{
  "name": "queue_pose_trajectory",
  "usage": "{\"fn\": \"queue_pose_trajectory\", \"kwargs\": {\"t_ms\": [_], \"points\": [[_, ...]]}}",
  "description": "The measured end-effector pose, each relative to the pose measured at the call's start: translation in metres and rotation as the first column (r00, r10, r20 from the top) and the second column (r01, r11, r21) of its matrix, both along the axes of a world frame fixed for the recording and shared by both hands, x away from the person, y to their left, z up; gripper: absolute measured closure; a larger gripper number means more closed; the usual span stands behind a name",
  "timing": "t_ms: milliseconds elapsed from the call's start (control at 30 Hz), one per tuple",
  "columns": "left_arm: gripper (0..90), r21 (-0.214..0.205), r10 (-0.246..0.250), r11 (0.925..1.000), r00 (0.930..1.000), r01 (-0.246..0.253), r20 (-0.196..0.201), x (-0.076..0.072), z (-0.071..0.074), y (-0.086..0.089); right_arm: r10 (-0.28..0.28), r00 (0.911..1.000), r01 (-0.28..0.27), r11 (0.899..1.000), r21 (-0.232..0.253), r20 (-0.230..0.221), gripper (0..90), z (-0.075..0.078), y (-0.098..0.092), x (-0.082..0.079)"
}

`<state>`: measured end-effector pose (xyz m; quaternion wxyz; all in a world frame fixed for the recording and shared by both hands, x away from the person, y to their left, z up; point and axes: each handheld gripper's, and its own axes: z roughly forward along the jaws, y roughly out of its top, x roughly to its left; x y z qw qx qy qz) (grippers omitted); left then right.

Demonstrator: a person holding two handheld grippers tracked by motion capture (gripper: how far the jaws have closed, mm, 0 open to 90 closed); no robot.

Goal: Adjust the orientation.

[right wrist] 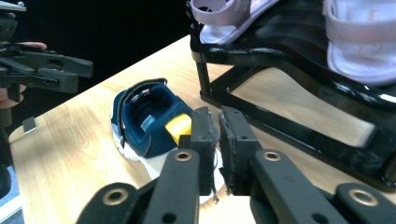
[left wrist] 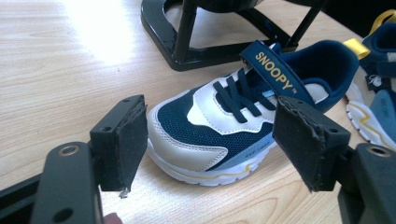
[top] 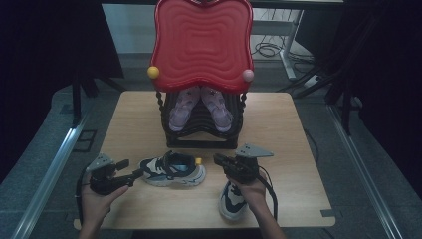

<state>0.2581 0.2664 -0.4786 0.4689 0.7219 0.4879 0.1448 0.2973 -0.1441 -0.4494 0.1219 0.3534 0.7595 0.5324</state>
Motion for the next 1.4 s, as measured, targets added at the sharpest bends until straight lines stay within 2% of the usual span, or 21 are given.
{"fn": "queue_pose_trajectory", "kwargs": {"t_ms": [167, 233, 267, 367, 467, 533, 633, 767, 1000, 1133, 1400], "points": [[26.3, -0.015, -0.012, 0.9998, 0.9999, 0.012, -0.002, -0.003, 0.004, 0.001, 0.007, 1.0000, -0.007, 1.000, -0.017, -0.006, 87.7, 0.001, 0.015, 0.005], [25.3, -0.015, -0.016, 0.9997, 0.9998, 0.016, 0.008, -0.004, 0.005, 0.001, 0.019, 0.9997, -0.019, 0.998, -0.058, -0.012, 89.3, 0.002, 0.031, 0.015], [25.3, -0.016, -0.016, 0.9997, 0.9998, 0.016, 0.014, -0.004, 0.006, 0.001, 0.019, 0.9997, -0.019, 0.998, -0.058, -0.012, 89.3, 0.002, 0.031, 0.015], [25.1, -0.023, -0.002, 0.9997, 0.9991, 0.003, 0.042, -0.006, 0.008, 0.005, 0.027, 0.9991, -0.029, 0.998, -0.047, -0.033, 89.4, 0.003, 0.047, 0.025], [25.1, -0.026, 0.001, 0.9997, 0.9990, 0.000, 0.044, -0.006, 0.008, 0.008, 0.018, 0.9989, -0.020, 0.999, -0.047, -0.043, 89.4, 0.002, 0.053, 0.029], [24.5, -0.029, 0.003, 0.9996, 0.9989, -0.002, 0.046, -0.006, 0.009, 0.009, 0.006, 0.9976, -0.009, 0.999, -0.042, -0.068, 89.4, -0.001, 0.059, 0.035], [24.5, -0.033, 0.015, 0.9994, 0.9985, -0.013, 0.052, -0.006, 0.010, 0.011, -0.012, 0.9958, 0.007, 0.999, -0.054, -0.091, 89.4, -0.006, 0.064, 0.041], [24.4, -0.045, 0.019, 0.9989, 0.9990, -0.017, 0.040, -0.006, 0.010, 0.013, -0.025, 0.9924, 0.017, 0.997, -0.071, -0.121, 89.5, -0.015, 0.070, 0.046], [24.5, -0.049, 0.009, 0.9988, 0.9996, -0.008, 0.025, -0.005, 0.009, 0.013, -0.022, 0.9910, 0.009, 0.995, -0.101, -0.132, 89.5, -0.018, 0.074, 0.045], [24.6, -0.054, 0.006, 0.9985, 1.0000, -0.006, 0.007, -0.003, 0.007, 0.014, -0.017, 0.9926, 0.003, 0.993, -0.117, -0.120, 89.5, -0.019, 0.075, 0.042], [24.9, -0.064, 0.003, 0.9979, 1.0000, -0.003, -0.003, -0.003, 0.006, 0.014, 0.020, 0.9920, -0.034, 0.993, -0.111, -0.125, 89.6, -0.019, 0.074, 0.030]]}}
